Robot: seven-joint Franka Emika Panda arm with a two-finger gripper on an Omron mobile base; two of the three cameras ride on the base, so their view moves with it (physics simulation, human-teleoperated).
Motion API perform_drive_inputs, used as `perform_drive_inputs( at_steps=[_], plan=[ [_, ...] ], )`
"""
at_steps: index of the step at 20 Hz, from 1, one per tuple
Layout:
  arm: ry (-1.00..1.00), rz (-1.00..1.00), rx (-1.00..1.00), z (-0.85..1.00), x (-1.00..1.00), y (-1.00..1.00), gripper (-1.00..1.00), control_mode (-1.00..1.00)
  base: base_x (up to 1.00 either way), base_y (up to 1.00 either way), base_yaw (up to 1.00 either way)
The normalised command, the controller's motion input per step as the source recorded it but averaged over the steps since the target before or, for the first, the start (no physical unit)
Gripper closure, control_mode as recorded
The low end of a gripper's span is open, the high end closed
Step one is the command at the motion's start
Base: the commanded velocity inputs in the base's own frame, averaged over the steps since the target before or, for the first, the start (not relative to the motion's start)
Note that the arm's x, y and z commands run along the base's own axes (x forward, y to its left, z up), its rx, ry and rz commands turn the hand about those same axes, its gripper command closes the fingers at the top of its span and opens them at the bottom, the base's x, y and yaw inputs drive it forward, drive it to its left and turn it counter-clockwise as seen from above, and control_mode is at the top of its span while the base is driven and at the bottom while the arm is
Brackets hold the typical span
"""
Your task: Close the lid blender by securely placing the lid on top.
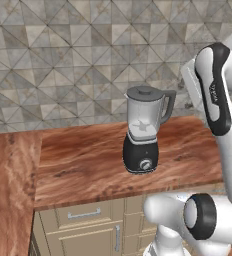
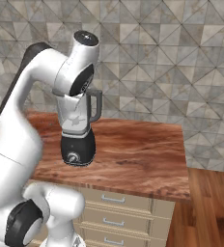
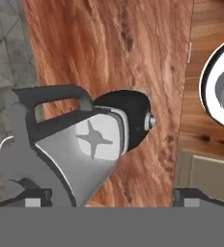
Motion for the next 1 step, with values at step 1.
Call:
perform_drive_inputs(
  at_steps=[1],
  plan=[
    [0.00,0.00,0.00,0.00,0.00,0.00,-1.00,-1.00,0.00,0.00,0.00]
  ],
)
